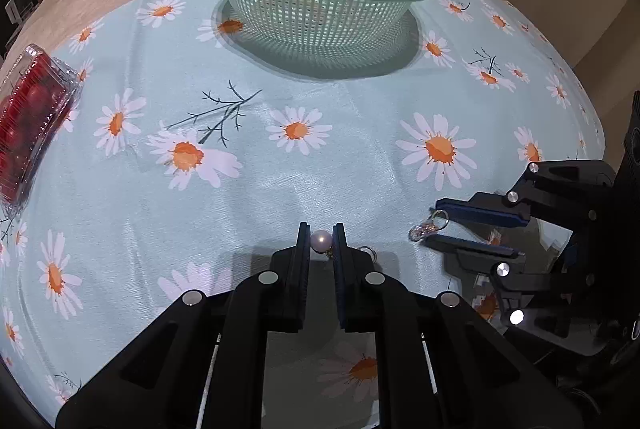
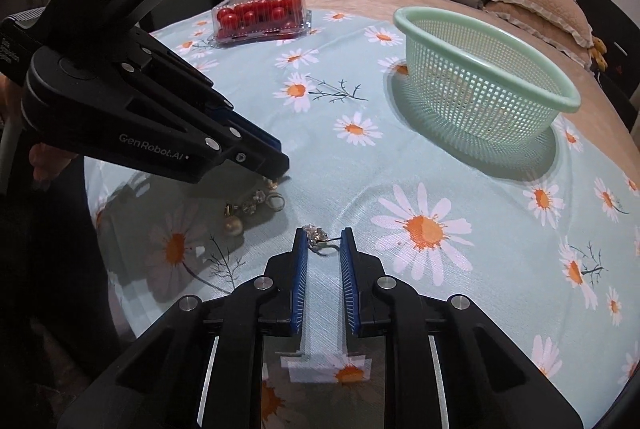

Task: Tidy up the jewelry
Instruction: 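Carry both earrings over the green basket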

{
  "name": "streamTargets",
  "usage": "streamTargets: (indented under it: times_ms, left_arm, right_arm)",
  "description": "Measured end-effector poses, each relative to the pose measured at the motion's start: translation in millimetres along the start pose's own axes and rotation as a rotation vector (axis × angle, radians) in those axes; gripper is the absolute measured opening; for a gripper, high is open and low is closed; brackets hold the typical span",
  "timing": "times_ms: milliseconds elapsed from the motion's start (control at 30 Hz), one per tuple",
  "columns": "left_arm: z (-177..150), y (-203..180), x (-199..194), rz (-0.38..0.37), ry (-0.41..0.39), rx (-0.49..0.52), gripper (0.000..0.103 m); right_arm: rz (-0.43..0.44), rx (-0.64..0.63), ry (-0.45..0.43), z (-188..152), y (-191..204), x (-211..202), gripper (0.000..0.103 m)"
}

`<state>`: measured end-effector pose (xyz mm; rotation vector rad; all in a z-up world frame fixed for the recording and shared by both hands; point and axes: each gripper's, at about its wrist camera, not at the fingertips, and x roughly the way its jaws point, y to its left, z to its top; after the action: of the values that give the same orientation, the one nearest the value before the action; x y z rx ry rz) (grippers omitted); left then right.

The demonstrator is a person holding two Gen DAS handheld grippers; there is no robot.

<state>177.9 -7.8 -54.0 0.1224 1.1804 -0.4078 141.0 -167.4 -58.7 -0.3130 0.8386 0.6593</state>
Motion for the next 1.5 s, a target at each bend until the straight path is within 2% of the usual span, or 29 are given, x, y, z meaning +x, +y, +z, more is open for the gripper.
streamTargets:
  times_ms: [300, 567, 800, 967, 1200, 1500]
  left_arm:
    - [22, 12, -33, 0.015, -0.071, -0.010, 0.011]
    - [63, 16, -59, 0.044, -0.139, 0.004, 0.012]
    - [100, 18, -63, 0.053, -0.162, 0.018, 0.012]
    - [123, 19, -56, 0.066, -0.170, 0.037, 0.012]
    - [160, 25, -39, 0.066, -0.165, 0.066, 0.012]
    - [191, 30, 18, 0.056, -0.101, 0.099, 0.012]
  right_arm:
    - [-0.044, 0.023, -0.047, 12, -31, -35, 0.016]
    - [-0.099, 0.034, -0.117, 44, -65, -66, 0.016]
    - [-0.138, 0.030, -0.167, 78, -95, -77, 0.016]
    - [-0.141, 0.033, -0.170, 94, -116, -68, 0.016]
    - [-0.123, 0.045, -0.145, 108, -140, -34, 0.016]
    - [-0.095, 0.078, -0.128, 121, -163, 11, 0.016]
